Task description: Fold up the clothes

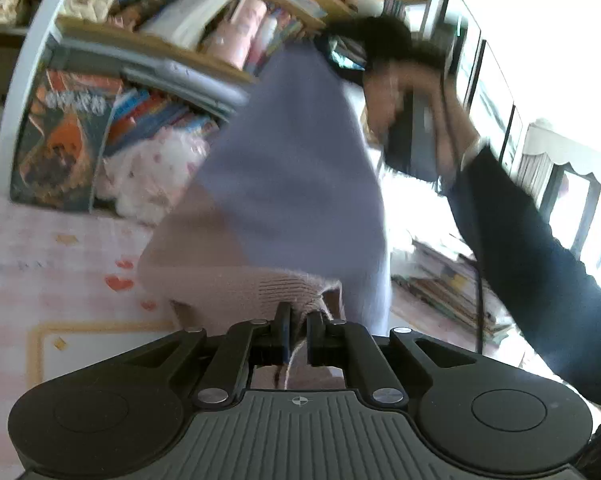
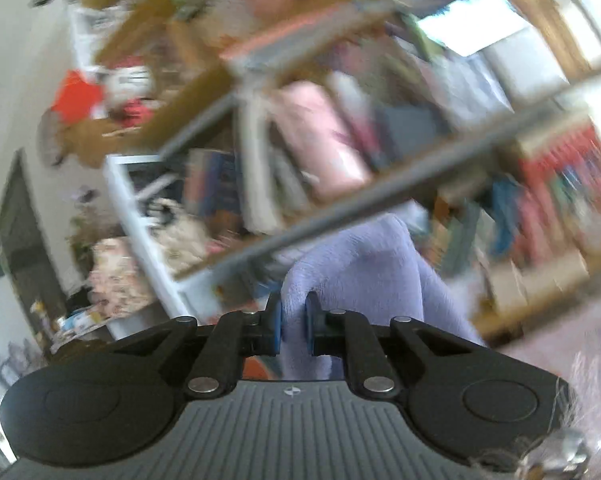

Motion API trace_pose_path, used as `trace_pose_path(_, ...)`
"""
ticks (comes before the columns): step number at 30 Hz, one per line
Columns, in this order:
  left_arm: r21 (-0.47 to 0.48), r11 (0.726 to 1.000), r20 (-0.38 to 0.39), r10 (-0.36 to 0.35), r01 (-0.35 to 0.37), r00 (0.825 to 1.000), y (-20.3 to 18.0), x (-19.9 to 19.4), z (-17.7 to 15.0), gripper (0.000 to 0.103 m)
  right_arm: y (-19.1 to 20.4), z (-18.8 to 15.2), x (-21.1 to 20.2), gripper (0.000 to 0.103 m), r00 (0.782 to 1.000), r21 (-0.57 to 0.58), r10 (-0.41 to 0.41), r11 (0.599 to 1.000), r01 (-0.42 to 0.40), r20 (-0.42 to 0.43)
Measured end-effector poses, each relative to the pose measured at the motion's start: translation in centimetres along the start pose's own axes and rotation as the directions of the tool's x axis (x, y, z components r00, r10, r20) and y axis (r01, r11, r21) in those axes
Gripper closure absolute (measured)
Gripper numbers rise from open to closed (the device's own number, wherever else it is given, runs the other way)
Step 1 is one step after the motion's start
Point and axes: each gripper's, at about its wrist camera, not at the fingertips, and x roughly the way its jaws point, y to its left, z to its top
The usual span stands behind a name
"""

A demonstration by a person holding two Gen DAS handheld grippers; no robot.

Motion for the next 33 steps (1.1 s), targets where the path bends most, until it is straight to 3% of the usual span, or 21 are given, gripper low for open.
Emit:
trace_pose_path(2, -0.025, 0.999, -0.022, 0.030, -0.030, 0.999, 0.5, 0.4, -0.3, 0.085, 3.4, 0.1, 0.5, 0.092, 0.993, -0.079, 0.110, 0.991, -0.112, -0.035)
trace_pose_path(3, -0.039, 0.996, -0.033, 0.077, -0.078, 0.996, 1.2, 0.2, -0.3, 0.074, 5.5, -0.7, 1.2, 0.092, 0.980, -0.124, 0.168, 0.976, -0.181, -0.103)
trace_pose_path(4, -0.048, 0.990, -0.041, 0.130, -0.132, 0.991, 1.9, -0.3, -0.3, 0.053, 7.5, -1.6, 1.8, 0.092, 0.960, -0.164, 0.222, 0.954, -0.251, -0.172)
trace_pose_path(6, -0.076, 0.971, -0.041, 0.223, -0.226, 0.974, 3.5, -1.9, -0.4, 0.032, 11.3, -4.5, 3.2, 0.092, 0.899, -0.216, 0.291, 0.903, -0.371, -0.327)
trace_pose_path(8, -0.114, 0.951, -0.028, 0.285, -0.286, 0.958, 5.1, -4.0, -0.5, 0.031, 13.4, -8.5, 4.6, 0.087, 0.834, -0.222, 0.313, 0.867, -0.447, -0.455)
trace_pose_path(10, -0.153, 0.926, -0.034, 0.345, -0.346, 0.938, 6.6, -5.9, -0.5, 0.029, 14.4, -12.5, 5.7, 0.068, 0.782, -0.235, 0.298, 0.842, -0.486, -0.548)
trace_pose_path(11, -0.166, 0.915, -0.033, 0.368, -0.368, 0.929, 7.1, -6.7, -0.5, 0.029, 14.5, -13.7, 5.7, 0.055, 0.788, -0.272, 0.274, 0.834, -0.480, -0.551)
trace_pose_path(14, -0.181, 0.896, -0.032, 0.407, -0.406, 0.913, 8.3, -8.5, -0.4, 0.028, 13.4, -14.0, 4.6, 0.045, 0.812, -0.319, 0.266, 0.821, -0.473, -0.520)
trace_pose_path(16, -0.190, 0.891, -0.017, 0.417, -0.412, 0.909, 8.9, -9.3, -0.1, 0.023, 11.8, -12.8, 3.3, 0.018, 0.829, -0.312, 0.292, 0.825, -0.471, -0.477)
trace_pose_path(21, -0.229, 0.912, 0.051, 0.360, -0.340, 0.931, 9.3, -11.6, 1.2, 0.018, 5.5, -9.5, -0.4, 0.014, 0.886, -0.282, 0.231, 0.890, -0.359, -0.402)
trace_pose_path(23, -0.249, 0.913, 0.069, 0.351, -0.325, 0.934, 9.5, -12.2, 1.5, 0.017, 3.0, -9.9, -1.6, 0.014, 0.885, -0.282, 0.186, 0.903, -0.325, -0.426)
trace_pose_path(26, -0.290, 0.903, 0.060, 0.347, -0.316, 0.936, 10.1, -12.0, 1.8, 0.016, 0.6, -12.0, -3.4, 0.013, 0.867, -0.316, 0.129, 0.897, -0.309, -0.482)
trace_pose_path(29, -0.332, 0.890, 0.005, 0.334, -0.313, 0.943, 10.9, -9.9, 1.7, 0.016, 1.0, -15.0, -4.8, 0.013, 0.851, -0.448, 0.068, 0.827, -0.340, -0.520)
trace_pose_path(33, -0.389, 0.881, 0.018, 0.301, -0.270, 0.954, 12.1, -7.2, 1.4, 0.019, 3.5, -18.9, -6.6, 0.011, 0.846, -0.656, 0.052, 0.607, -0.449, -0.530)
